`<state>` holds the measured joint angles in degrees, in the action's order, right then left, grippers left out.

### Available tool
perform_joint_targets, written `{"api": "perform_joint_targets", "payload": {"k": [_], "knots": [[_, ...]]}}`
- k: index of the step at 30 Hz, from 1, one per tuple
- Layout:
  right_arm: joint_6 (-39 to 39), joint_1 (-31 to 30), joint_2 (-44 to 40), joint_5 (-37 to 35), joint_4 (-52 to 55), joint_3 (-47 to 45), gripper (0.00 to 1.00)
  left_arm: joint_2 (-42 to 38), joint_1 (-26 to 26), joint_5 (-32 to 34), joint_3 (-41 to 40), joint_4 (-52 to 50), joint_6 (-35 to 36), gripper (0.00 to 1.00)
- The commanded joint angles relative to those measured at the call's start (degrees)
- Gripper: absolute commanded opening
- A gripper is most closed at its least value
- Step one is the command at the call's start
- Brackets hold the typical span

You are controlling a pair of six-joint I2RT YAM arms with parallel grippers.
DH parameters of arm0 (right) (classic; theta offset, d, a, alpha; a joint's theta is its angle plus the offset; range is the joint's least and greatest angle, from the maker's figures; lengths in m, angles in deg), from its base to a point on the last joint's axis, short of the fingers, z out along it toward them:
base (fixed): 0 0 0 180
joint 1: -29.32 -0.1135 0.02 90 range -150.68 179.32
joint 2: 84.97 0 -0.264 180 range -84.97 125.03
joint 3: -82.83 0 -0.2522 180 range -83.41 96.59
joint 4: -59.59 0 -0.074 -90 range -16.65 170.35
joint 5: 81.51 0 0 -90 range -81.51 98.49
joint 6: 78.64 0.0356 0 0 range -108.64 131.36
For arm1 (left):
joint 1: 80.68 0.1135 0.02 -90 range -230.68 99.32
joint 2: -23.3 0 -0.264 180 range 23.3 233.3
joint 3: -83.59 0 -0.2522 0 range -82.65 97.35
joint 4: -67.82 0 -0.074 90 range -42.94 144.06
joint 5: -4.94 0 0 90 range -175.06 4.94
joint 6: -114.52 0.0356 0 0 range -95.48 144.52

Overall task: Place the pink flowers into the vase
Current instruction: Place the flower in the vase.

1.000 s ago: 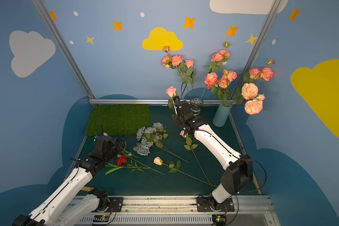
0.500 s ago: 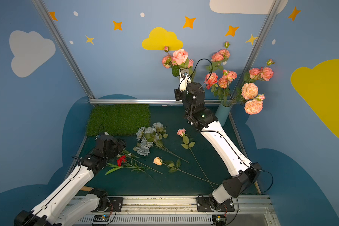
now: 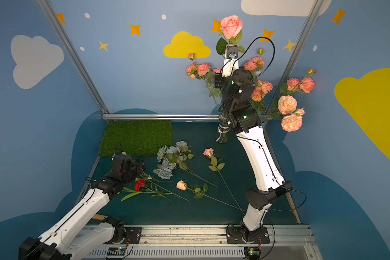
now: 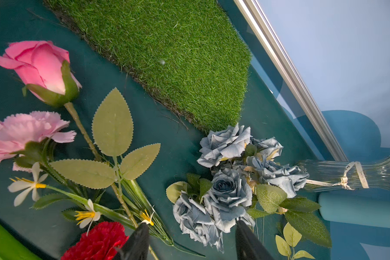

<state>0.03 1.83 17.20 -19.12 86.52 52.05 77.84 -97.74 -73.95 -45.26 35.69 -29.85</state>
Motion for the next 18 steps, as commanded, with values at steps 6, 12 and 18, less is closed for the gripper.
{"api": "perform_joint_targets", "payload": {"k": [6,12,18], "knots": [[11.51,5.95,3.21,4.56,11.44,-1.13,0.00,0.88,-0.18,0.48,0.58,0.37,0.44,0.62],[16.45,8.77,4.41,8.29,12.54,-5.58,0.00,1.48,-0.23,0.83,0.72,0.52,0.32,0.62],[20.48,11.24,8.52,11.09,14.94,-7.81,0.00,1.87,-0.19,0.84,0.88,0.53,0.39,0.62]]}}
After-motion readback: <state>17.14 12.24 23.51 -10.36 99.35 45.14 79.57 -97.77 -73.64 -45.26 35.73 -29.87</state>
